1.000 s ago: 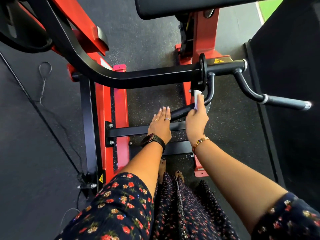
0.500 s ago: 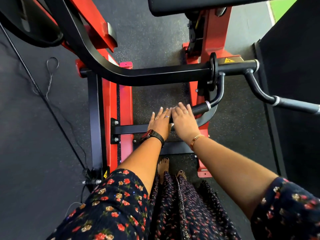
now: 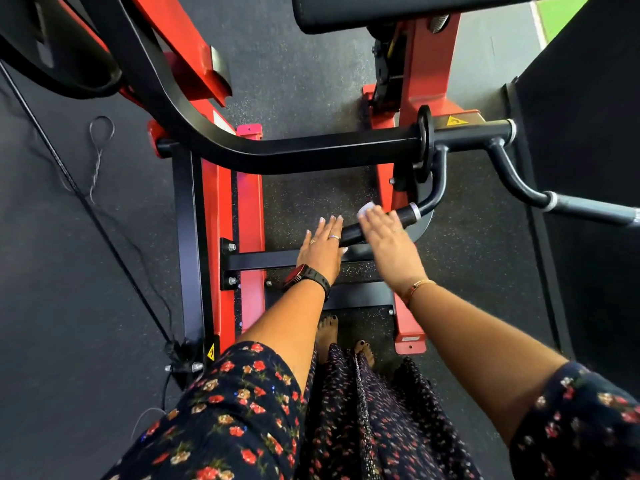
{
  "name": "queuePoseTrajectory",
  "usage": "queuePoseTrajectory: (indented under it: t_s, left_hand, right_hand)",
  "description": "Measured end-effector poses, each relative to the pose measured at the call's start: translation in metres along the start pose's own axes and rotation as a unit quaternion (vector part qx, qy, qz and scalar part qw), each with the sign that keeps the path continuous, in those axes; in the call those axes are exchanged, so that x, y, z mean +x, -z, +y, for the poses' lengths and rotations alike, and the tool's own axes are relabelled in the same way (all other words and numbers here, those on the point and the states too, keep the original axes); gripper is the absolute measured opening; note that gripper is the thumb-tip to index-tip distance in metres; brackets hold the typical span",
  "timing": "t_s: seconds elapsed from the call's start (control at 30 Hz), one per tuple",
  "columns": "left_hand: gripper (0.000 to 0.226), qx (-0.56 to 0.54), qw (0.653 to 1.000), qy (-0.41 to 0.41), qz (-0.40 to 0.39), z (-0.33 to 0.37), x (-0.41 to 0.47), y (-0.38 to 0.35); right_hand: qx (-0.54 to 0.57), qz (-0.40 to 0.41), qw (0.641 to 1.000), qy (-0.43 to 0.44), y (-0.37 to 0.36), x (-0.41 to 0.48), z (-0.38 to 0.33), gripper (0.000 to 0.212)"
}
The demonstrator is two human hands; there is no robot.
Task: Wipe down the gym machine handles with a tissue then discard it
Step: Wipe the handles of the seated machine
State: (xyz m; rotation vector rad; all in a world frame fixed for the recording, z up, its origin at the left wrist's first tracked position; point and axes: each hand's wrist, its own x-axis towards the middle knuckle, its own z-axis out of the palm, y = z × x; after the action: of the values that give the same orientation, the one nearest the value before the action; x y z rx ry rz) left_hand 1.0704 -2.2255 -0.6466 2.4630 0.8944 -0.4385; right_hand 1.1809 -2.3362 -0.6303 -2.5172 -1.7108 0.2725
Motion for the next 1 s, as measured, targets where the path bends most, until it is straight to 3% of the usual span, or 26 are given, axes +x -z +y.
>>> queuePoseTrajectory:
  t_s: [0.07,0.23,0.33,0.67,0.77,0.83,0.87,0.9,0.97,1.0]
  left_hand:
    - [0.066,0.011,1.0,0.003,-0.002,0.001,0.002,0.001]
    - [0.065,0.002,1.0,-0.001,-0.002,-0.002,0.002,0.001]
    - [0.063,-0.006,1.0,-0.006,-0.014,0.0,0.0,0.004]
    - [0.063,-0.021,0.999,-0.017,-0.027,-0.001,0.001,0.005]
    - [0.065,-0.092,0.995,-0.015,-0.034,-0.001,-0.001,0.007]
    - [0.066,-0.205,0.977,0.023,-0.045,0.003,-0.001,0.017]
    - [0.063,-0.306,0.949,0.065,-0.034,0.005,-0.001,0.021]
    - [0.058,-0.444,0.887,0.127,-0.019,0.007,0.0,0.025]
    - [0.047,-0.674,0.7,0.236,-0.002,0.01,0.001,0.033]
    - [0.047,-0.731,0.628,0.268,0.002,0.007,0.002,0.033]
  right_hand:
    - [-0.005,-0.024,0.999,0.043,-0.007,-0.004,-0.021,0.067]
    - [0.01,-0.003,0.999,0.049,-0.014,-0.028,-0.016,0.066]
    - [-0.003,-0.004,1.0,-0.019,0.0,-0.033,0.011,0.08]
    - [-0.009,-0.035,0.998,-0.053,0.014,0.0,0.015,0.055]
    - [0.007,-0.033,0.998,-0.051,0.009,0.001,-0.001,0.047]
    - [0.006,-0.044,0.999,-0.019,0.008,0.003,-0.017,0.054]
    - [0.002,-0.051,0.999,0.002,0.006,0.002,-0.025,0.056]
    - [-0.005,-0.059,0.998,0.024,0.004,0.001,-0.032,0.057]
    - [-0.026,-0.079,0.994,0.077,0.0,-0.003,-0.043,0.058]
    - [-0.039,-0.091,0.99,0.101,-0.003,-0.005,-0.046,0.058]
